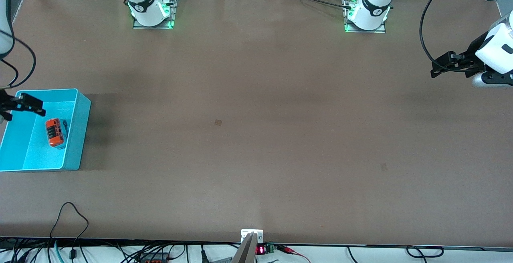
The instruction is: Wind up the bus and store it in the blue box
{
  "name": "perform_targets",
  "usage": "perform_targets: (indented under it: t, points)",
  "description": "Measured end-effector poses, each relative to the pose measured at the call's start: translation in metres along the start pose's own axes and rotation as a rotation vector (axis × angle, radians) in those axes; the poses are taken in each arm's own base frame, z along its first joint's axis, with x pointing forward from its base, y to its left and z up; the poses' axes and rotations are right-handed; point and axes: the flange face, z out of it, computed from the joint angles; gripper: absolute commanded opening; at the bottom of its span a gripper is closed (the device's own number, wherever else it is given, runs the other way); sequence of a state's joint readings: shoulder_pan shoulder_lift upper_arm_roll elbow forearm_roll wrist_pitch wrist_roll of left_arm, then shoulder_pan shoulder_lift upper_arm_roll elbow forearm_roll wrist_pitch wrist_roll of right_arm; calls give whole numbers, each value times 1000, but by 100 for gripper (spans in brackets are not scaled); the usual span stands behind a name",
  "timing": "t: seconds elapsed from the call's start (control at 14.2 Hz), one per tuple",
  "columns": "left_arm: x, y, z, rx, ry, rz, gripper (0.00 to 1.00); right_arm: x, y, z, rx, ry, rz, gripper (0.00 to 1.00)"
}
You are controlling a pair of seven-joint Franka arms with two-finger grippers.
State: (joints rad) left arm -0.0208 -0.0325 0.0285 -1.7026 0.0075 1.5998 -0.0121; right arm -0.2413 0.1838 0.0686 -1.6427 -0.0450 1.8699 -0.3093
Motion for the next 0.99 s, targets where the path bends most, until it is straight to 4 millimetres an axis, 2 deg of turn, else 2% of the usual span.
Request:
perform_targets:
  t: [0.21, 0.49, 0.64, 0.99]
  points:
    - [0, 0, 0, 0, 0, 1, 100, -9, -58, -49, 8, -43, 0, 100]
    - [0, 0, 0, 0, 0, 1, 100, -26, -98, -84, 6, -66, 14, 100]
    - [0, 0, 0, 0, 0, 1, 100, -28, -106, -88, 4, -70, 40, 100]
    - [0, 1, 0, 0, 0, 3, 100, -26, -99, -74, 8, -97, 57, 100]
